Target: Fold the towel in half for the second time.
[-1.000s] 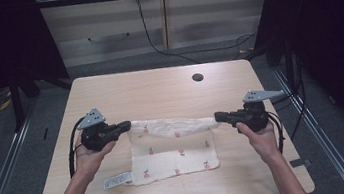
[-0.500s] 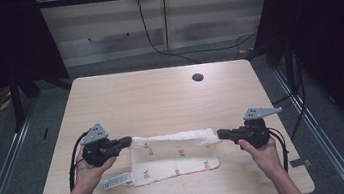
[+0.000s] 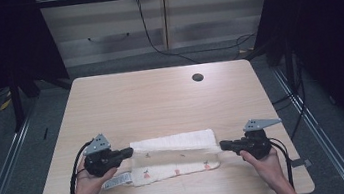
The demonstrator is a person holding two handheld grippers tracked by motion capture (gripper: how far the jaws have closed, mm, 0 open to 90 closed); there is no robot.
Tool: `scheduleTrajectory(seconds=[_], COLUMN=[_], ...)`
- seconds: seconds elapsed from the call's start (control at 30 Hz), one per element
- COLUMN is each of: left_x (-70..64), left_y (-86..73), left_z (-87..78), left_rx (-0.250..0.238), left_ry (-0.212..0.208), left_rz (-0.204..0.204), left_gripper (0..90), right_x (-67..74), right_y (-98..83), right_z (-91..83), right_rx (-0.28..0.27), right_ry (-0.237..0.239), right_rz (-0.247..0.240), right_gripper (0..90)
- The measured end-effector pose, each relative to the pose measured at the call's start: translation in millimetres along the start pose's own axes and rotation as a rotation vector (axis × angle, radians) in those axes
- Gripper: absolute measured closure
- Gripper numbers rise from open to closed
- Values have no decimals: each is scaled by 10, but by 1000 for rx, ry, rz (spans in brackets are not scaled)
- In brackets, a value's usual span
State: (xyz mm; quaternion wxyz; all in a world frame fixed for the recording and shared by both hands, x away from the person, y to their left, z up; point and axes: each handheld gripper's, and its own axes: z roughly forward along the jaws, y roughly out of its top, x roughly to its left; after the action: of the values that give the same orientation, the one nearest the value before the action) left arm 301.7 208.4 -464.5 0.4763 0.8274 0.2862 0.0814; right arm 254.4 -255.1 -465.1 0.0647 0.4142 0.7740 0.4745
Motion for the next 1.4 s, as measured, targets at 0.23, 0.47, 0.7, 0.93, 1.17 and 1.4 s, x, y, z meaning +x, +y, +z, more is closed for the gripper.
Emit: scheduleTrajectory(seconds=[0.23,0.47,0.7,0.93,1.17,1.4], left_x=[-54,-154,-153,-77,79,166], left_y=[-93,-221,-204,-108,12,-41], left_z=[83,34,-24,109,379,499], left_rx=[56,81,50,81,117,140], left_ry=[-7,-39,-58,-47,-8,22], left_rz=[11,12,-13,-25,-23,-39], left_gripper=[882,876,808,740,720,735], right_x=[46,63,81,5,-11,-130], right_y=[-168,-249,-263,-50,202,250], right_z=[74,152,148,141,309,734], right_rx=[80,139,135,81,68,144], right_ry=[-4,-16,-7,-18,4,-2], right_rz=[18,3,4,5,-35,-70], right_gripper=[887,877,776,583,586,772])
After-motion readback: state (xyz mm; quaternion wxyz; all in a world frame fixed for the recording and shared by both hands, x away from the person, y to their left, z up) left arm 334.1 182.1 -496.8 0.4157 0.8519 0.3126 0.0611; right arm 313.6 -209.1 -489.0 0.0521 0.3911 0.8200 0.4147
